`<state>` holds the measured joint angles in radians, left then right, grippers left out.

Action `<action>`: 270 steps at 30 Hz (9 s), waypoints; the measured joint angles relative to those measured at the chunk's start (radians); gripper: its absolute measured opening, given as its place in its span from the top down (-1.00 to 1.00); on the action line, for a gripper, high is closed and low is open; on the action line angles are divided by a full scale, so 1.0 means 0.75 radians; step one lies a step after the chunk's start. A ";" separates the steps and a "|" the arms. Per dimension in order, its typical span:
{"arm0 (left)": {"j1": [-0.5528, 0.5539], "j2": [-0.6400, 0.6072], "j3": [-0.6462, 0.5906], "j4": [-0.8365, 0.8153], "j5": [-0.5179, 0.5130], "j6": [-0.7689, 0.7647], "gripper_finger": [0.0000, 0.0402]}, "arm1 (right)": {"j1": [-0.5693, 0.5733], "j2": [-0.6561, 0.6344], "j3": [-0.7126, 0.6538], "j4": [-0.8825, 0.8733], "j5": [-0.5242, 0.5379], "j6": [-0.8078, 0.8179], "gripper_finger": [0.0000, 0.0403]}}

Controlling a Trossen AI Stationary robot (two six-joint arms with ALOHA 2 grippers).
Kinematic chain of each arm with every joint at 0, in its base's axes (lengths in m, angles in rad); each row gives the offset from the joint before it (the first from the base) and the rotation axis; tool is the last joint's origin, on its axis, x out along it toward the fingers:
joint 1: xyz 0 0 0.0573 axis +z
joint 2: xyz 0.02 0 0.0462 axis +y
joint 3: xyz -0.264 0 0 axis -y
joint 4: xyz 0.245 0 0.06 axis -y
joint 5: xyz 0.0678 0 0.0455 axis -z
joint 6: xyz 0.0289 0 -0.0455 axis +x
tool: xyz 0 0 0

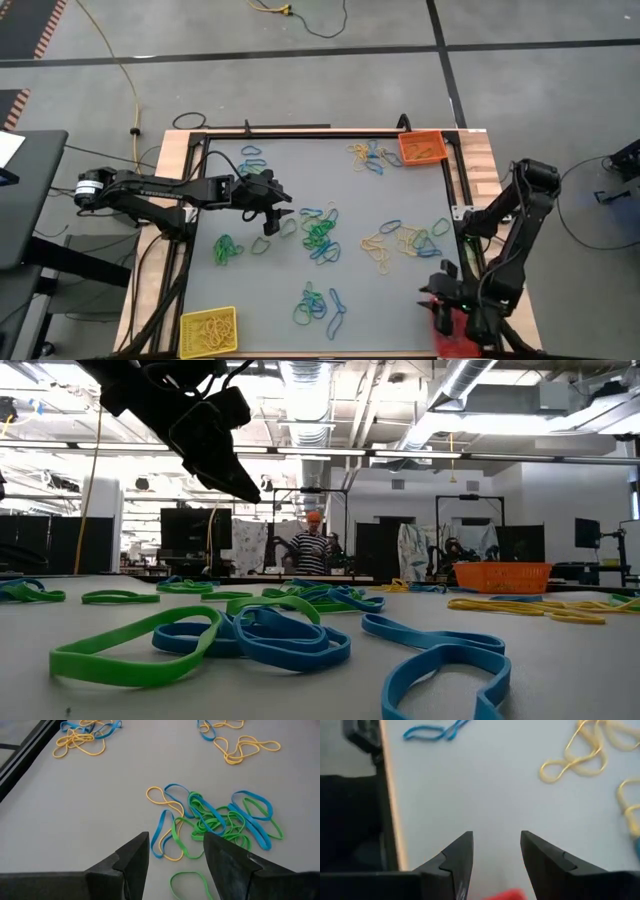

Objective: Sort rubber bands into baskets
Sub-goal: Put the blue rubber band into the red bin

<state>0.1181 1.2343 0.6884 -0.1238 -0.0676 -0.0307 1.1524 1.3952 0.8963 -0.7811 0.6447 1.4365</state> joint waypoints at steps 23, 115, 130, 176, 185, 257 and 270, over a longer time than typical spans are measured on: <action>0.000 0.000 0.000 0.000 0.000 0.000 0.11 | -0.906 -0.001 -0.153 0.114 -0.081 -0.705 0.05; 0.000 0.000 0.000 0.000 0.000 0.000 0.11 | -1.349 -0.419 -0.583 0.382 -0.207 -0.919 0.18; 0.000 0.000 0.000 0.000 0.000 0.000 0.11 | -1.464 -0.127 -0.583 0.653 -0.358 -1.064 0.18; 0.000 0.000 0.000 0.000 0.000 0.000 0.11 | -1.201 -0.847 -0.583 0.593 -0.481 -1.084 0.91; 0.000 0.000 0.000 0.000 0.000 0.000 0.11 | -0.661 -0.862 -0.583 0.487 -0.716 -0.745 0.91; 0.000 0.000 0.000 0.000 0.000 0.000 0.11 | 0.355 -0.264 -0.346 0.552 -0.005 0.067 0.01; 0.000 0.000 0.000 0.000 0.000 0.000 0.11 | 0.034 -0.373 -0.346 0.138 0.075 -0.073 0.04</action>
<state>0.1181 1.2343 0.6884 -0.1238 -0.0677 -0.0307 1.1782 1.1156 0.6369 -0.6772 0.7010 1.3818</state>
